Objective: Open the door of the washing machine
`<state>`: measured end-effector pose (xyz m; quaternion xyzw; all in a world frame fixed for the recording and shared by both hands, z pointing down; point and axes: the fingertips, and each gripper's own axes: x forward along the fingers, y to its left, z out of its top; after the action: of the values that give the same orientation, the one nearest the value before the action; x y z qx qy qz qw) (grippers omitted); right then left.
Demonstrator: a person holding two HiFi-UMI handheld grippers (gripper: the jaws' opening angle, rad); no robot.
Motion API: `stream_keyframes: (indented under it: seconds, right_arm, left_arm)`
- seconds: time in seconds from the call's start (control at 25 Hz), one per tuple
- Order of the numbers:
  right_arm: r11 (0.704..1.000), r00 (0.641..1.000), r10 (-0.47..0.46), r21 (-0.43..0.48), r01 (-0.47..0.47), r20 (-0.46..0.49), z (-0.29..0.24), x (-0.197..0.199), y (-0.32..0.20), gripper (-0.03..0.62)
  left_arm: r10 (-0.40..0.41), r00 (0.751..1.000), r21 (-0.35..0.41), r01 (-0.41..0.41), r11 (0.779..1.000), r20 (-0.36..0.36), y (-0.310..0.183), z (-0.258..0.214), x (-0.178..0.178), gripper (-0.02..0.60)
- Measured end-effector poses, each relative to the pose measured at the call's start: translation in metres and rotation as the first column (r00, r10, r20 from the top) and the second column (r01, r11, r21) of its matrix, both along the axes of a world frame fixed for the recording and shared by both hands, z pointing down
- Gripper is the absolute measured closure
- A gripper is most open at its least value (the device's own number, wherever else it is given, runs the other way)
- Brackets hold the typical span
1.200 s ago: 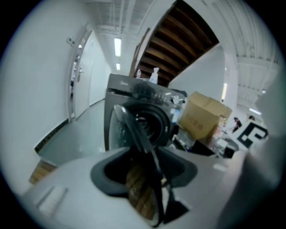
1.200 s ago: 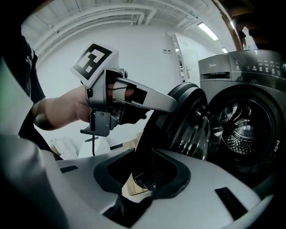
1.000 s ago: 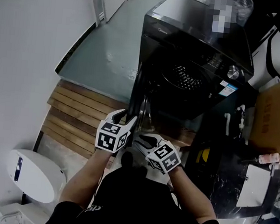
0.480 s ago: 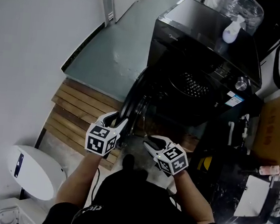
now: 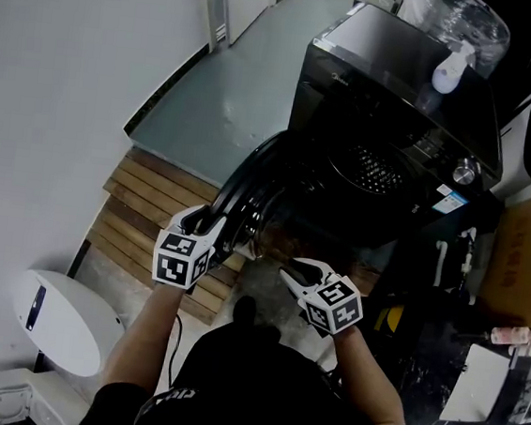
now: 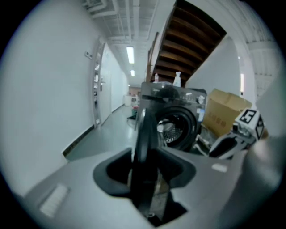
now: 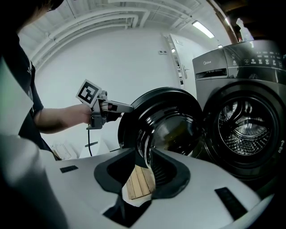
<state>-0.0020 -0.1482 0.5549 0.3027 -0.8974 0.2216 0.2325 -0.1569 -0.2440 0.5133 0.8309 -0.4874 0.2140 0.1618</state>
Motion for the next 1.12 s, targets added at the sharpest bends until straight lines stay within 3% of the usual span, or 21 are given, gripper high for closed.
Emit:
stream_keyframes:
  seconds: [0.36, 0.8, 1.12]
  right_arm:
    - [1.0, 1.0, 0.028, 0.001, -0.028, 0.01, -0.004, 0.004, -0.008, 0.49]
    - [1.0, 1.0, 0.022, 0.01, -0.022, 0.019, -0.016, -0.021, -0.041, 0.491]
    - [0.997, 0.998, 0.064, 0.05, -0.064, -0.001, -0.033, -0.027, -0.064, 0.491]
  left_arm:
    - [-0.059, 0.997, 0.026, 0.057, 0.998, 0.057, -0.021, -0.002, -0.037, 0.394]
    - [-0.076, 0.997, 0.012, 0.076, 0.997, 0.025, -0.044, -0.004, -0.066, 0.4]
    - [-0.044, 0.999, 0.074, 0.044, 0.996, -0.005, -0.046, -0.011, -0.073, 0.396]
